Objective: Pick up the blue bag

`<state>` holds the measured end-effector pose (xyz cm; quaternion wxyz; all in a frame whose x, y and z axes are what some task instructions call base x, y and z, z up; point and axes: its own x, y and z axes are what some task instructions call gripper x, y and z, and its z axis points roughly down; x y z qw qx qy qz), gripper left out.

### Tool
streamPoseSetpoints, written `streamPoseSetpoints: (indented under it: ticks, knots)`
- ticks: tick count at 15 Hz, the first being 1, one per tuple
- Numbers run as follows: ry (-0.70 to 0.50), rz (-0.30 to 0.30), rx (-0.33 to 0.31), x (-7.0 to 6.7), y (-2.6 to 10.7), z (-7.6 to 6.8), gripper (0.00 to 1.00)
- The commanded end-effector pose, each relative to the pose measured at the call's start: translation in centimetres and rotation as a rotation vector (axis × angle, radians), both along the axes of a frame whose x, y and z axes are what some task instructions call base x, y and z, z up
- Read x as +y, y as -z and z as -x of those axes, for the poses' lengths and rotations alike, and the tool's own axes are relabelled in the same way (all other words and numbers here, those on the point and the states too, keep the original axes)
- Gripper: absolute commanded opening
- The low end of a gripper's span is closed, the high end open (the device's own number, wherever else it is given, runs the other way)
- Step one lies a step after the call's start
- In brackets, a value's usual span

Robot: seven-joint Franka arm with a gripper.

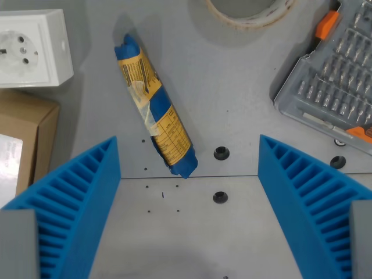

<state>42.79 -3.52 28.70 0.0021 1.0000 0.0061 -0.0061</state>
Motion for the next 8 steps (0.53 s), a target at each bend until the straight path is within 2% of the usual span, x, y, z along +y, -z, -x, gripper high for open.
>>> streamPoseSetpoints:
  ticks: [1,8]
  knots:
    - [0.000,0.000,-0.004,0.00,-0.16,-0.01,1.00]
    - [-0.017,0.001,-0.005,0.05,-0.01,0.01,1.00]
